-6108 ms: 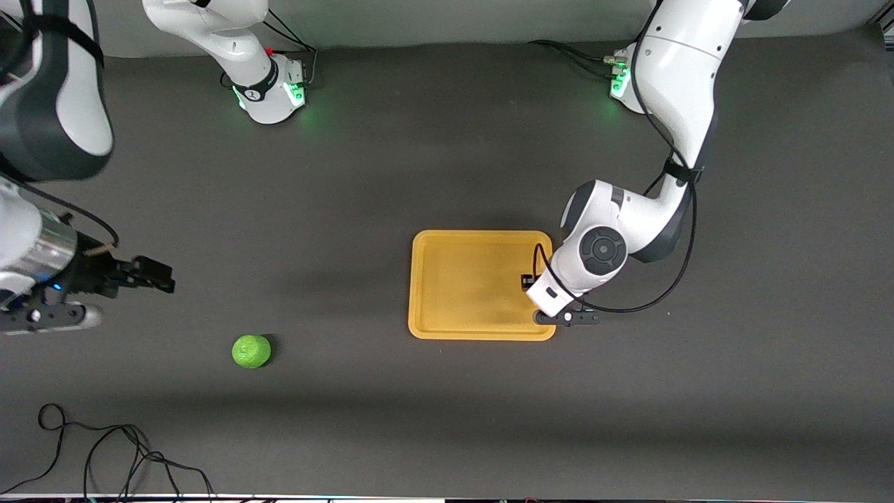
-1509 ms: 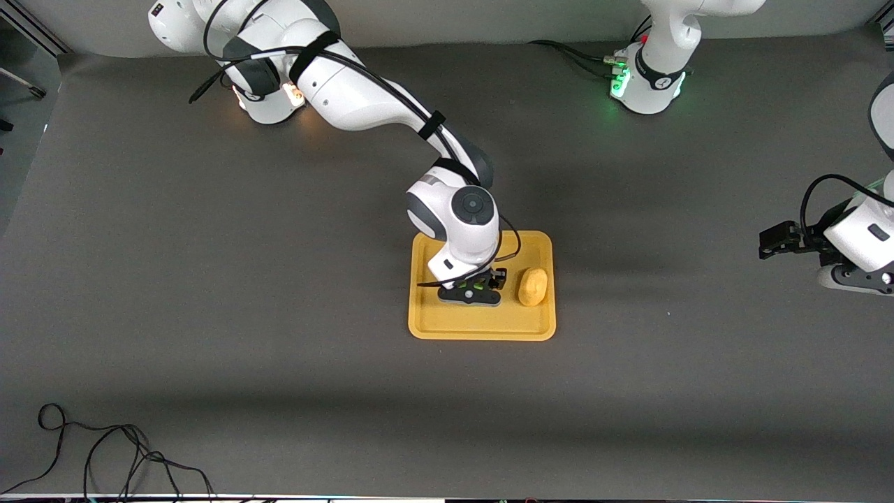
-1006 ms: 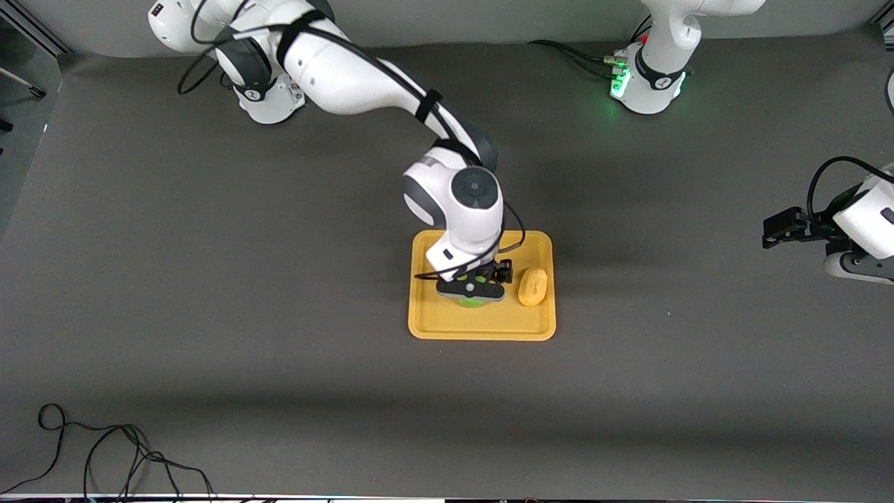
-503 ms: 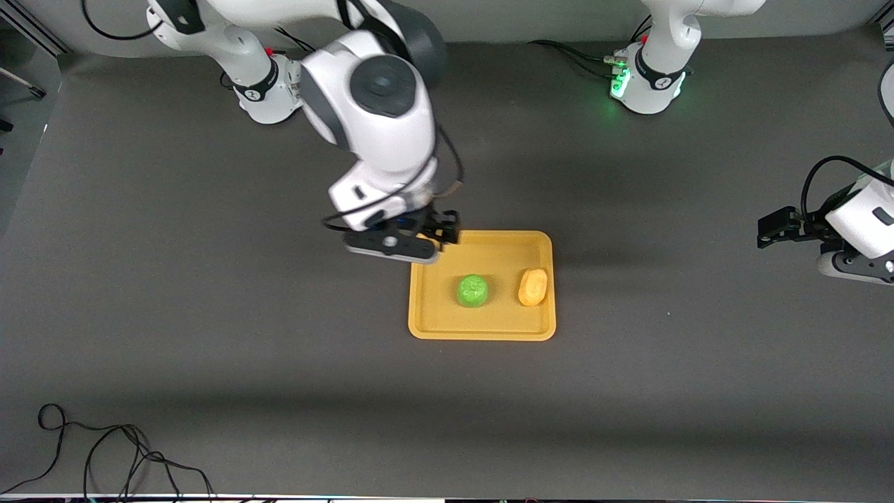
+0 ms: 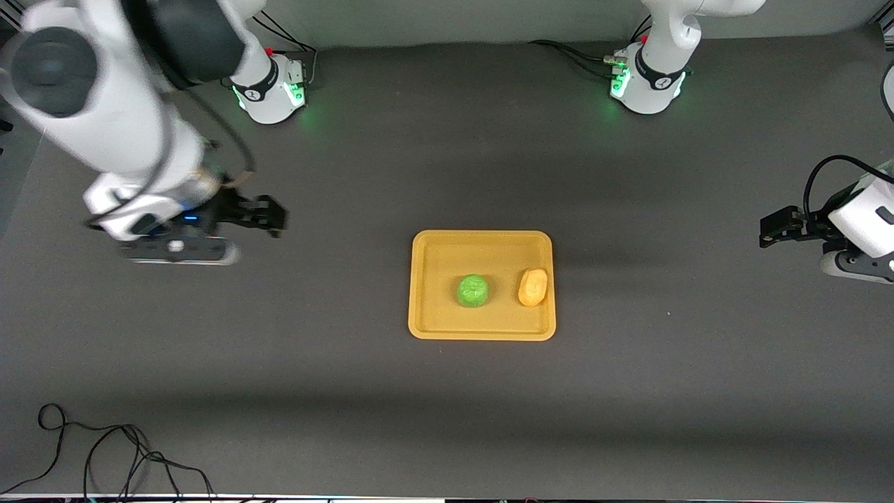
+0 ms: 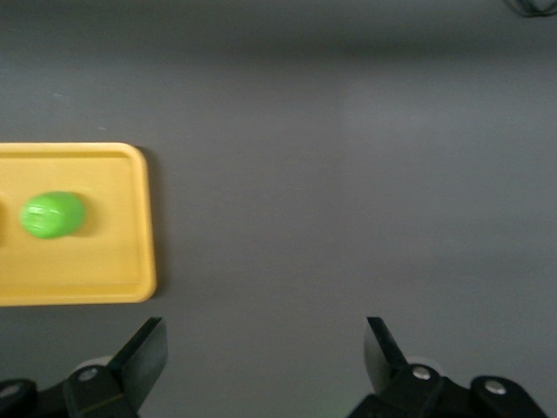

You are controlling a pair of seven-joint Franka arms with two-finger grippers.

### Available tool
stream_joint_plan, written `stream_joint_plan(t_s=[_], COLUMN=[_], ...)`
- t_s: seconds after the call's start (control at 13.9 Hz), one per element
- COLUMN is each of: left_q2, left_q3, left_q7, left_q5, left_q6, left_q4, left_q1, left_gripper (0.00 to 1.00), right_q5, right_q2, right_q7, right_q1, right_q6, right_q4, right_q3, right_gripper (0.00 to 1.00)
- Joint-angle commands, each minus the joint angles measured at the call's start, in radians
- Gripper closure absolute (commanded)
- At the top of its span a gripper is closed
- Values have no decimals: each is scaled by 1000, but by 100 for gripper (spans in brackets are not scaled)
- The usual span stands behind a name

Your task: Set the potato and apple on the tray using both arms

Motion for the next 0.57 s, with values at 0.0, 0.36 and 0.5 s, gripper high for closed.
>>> stream_joint_plan(t_s=[0.0,0.36,0.5], left_q2=[-34,-47,-45], left_q3=[0,0,2], left_q7=[-14,-3,-2], left_q5=[15,16,16], left_q6=[-8,-5,-8], left_q4=[-20,-34,-34], left_q1=[-2,-2,-2], left_gripper=[1,1,1], right_q5=[20,20,18], right_q2=[-162,-230,-214], right_q7=[-165,-322,-371], right_q1=[-124,-321,-405], right_q6=[78,117,118], right_q4=[-213,-299,-293], right_q3=[20,60,83], right_gripper=[0,0,0])
